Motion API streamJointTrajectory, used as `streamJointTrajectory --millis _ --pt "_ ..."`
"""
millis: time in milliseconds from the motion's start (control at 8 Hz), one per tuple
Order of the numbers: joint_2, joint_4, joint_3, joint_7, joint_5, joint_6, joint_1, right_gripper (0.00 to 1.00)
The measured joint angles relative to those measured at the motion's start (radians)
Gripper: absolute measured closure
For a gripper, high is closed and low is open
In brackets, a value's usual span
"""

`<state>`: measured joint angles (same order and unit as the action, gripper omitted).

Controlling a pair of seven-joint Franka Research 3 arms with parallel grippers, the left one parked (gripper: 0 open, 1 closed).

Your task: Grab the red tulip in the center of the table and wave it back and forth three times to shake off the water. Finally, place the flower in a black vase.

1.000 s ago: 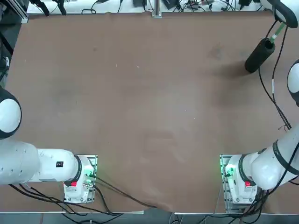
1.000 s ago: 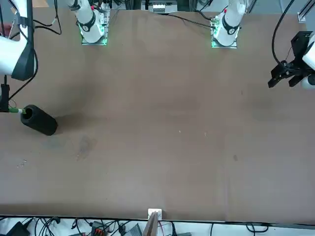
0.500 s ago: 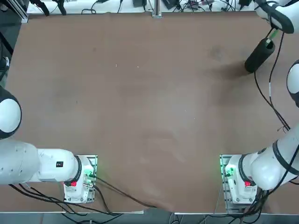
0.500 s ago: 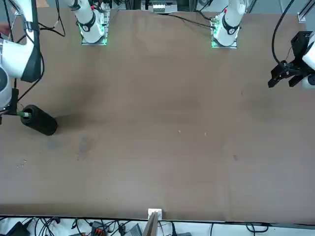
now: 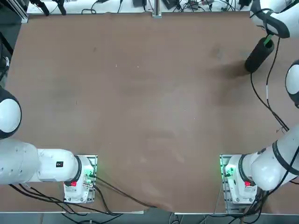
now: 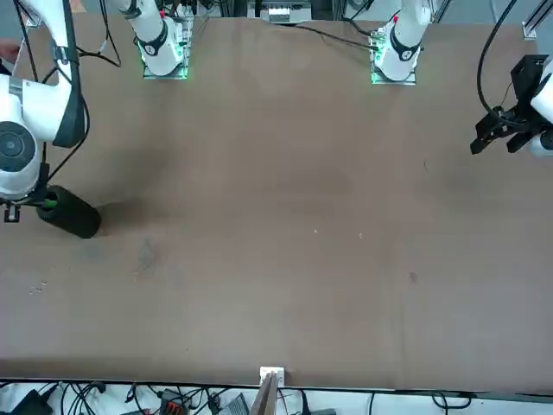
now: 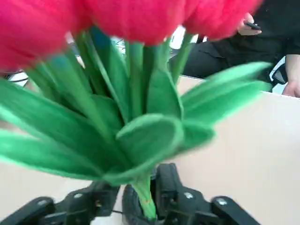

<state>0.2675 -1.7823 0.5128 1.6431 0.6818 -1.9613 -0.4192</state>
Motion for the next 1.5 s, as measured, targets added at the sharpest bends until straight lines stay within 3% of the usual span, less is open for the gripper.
streamJointTrajectory --millis 250,375,625,875,1125,1500 --pt "-0.027 0.004 0.000 0.001 0.000 0.031 -0.010 0.10" --pt "-0.048 0.004 -0.003 0.000 0.000 0.058 -0.011 0.00" --pt "-0.104 0.007 -0.030 -0.060 -0.061 0.184 -0.046 0.00" --pt "-0.166 0.034 -0.054 -0.213 -0.192 0.329 -0.112 0.00" --pt "-0.189 0.066 -0.058 -0.428 -0.369 0.368 -0.147 0.00" --pt "-0.186 0.094 -0.054 -0.901 -0.624 0.368 -0.148 0.00"
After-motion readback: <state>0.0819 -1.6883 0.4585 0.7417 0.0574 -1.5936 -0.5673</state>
